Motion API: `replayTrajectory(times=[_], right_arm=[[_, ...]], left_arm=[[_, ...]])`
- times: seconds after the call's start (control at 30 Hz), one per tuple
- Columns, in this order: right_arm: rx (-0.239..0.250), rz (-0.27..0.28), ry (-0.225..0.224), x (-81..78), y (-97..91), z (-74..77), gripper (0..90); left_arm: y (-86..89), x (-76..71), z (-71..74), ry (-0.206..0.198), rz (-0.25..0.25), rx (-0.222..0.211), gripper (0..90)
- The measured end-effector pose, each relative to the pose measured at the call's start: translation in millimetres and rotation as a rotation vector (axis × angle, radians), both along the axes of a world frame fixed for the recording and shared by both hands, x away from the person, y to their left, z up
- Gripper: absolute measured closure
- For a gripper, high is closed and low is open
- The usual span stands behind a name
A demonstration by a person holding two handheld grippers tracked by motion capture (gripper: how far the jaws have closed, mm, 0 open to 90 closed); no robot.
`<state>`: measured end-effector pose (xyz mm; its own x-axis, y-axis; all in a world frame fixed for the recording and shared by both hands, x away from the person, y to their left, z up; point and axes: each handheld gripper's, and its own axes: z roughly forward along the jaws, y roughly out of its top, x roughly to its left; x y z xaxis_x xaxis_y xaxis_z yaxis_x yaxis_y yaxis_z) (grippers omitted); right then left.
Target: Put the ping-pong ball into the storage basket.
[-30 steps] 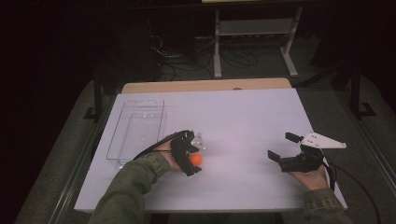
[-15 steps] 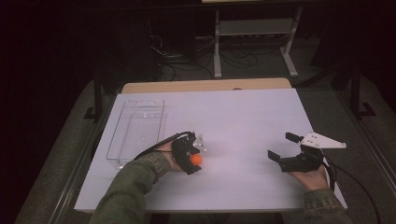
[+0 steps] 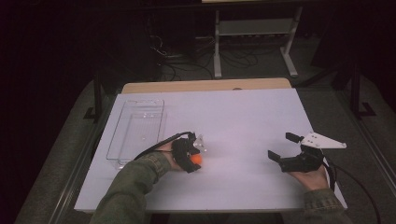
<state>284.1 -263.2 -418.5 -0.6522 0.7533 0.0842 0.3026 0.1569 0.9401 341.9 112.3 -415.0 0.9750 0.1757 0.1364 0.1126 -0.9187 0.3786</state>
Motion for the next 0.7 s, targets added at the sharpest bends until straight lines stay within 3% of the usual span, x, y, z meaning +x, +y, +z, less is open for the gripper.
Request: replayTrajectory(times=[0.43, 0.7], right_arm=[[0.001, 0.000, -0.002, -0.1, -0.1, 0.1, 0.0], [0.001, -0.001, -0.002, -0.2, -0.1, 0.1, 0.0]], left_arm=[[0.2, 2.2, 0.4, 0.026, 0.006, -0.003, 49.7], [0.3, 1.7, 0.5, 0.025, 0.002, -0.003, 49.9]])
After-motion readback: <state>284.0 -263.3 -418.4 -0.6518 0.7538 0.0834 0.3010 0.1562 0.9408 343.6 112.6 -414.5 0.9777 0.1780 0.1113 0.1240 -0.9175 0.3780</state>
